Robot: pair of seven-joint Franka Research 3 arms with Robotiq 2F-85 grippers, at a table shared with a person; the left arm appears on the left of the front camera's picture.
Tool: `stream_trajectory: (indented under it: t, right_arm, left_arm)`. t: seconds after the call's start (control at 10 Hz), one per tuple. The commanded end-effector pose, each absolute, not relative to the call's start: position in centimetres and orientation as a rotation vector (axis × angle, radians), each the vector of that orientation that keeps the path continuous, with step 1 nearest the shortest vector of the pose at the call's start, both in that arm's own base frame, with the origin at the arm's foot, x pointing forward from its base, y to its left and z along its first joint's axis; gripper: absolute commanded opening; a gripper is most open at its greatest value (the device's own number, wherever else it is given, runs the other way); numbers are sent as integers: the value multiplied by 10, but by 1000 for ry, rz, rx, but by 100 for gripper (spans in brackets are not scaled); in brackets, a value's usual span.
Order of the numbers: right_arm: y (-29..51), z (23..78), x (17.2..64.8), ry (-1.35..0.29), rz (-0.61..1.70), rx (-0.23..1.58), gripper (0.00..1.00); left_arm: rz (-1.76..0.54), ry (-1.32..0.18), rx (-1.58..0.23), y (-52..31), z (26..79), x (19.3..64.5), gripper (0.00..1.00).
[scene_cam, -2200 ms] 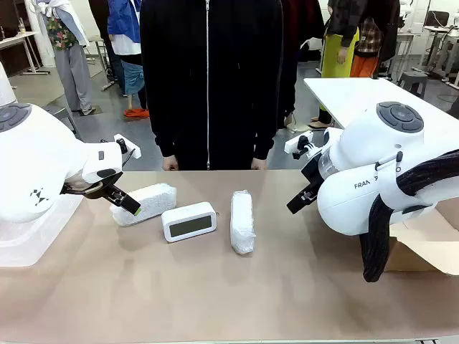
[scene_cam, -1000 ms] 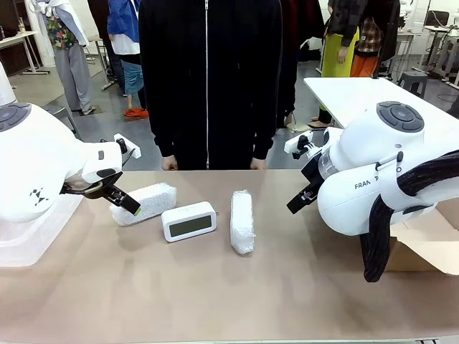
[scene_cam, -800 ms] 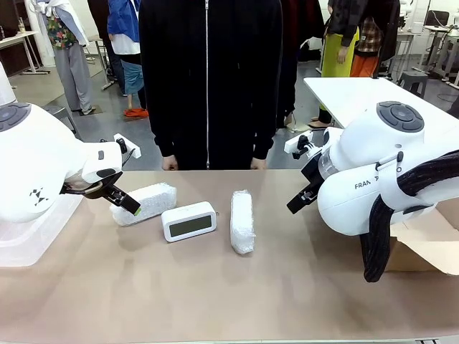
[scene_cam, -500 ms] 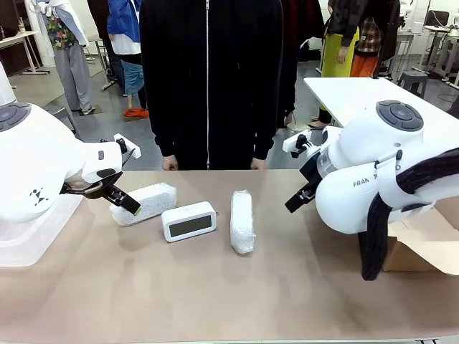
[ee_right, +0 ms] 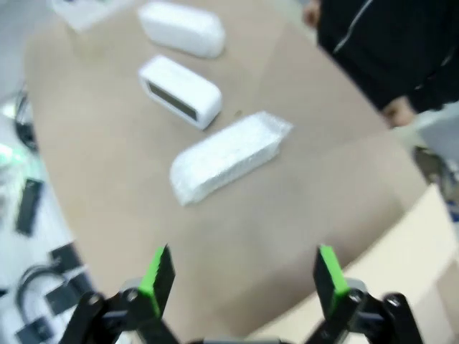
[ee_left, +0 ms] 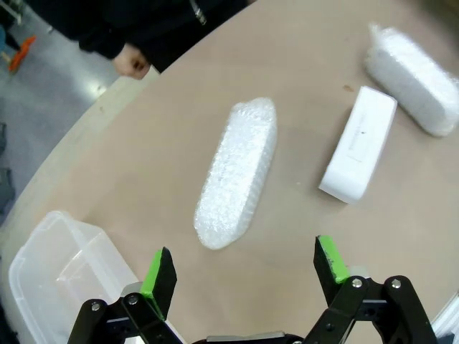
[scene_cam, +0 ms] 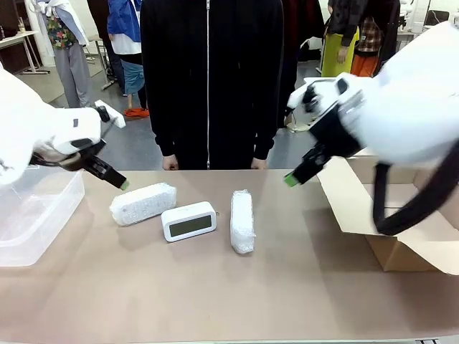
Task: Separate and place wrapped and unwrapped clocks.
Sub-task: Pick up the Digital clock indicated by the person.
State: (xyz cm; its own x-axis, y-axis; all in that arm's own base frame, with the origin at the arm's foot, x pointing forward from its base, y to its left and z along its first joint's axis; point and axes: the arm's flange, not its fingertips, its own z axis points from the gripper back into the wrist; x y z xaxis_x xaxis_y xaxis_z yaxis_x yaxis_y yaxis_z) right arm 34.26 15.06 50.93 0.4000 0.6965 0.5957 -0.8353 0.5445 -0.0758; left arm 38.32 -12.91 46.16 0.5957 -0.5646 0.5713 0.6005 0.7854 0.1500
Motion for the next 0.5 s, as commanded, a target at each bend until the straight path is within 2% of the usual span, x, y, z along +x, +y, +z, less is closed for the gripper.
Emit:
stream_trajectory:
  t: [0.0,0.4]
  right_arm:
    - [97,514,309,-644,1082,306,100]
    - [54,518,271,-759,1163,393,100]
  left_arm:
    - [-812,-652,-201,-79,458,299,100]
    - [-944,-717,-308,-36,464,237,100]
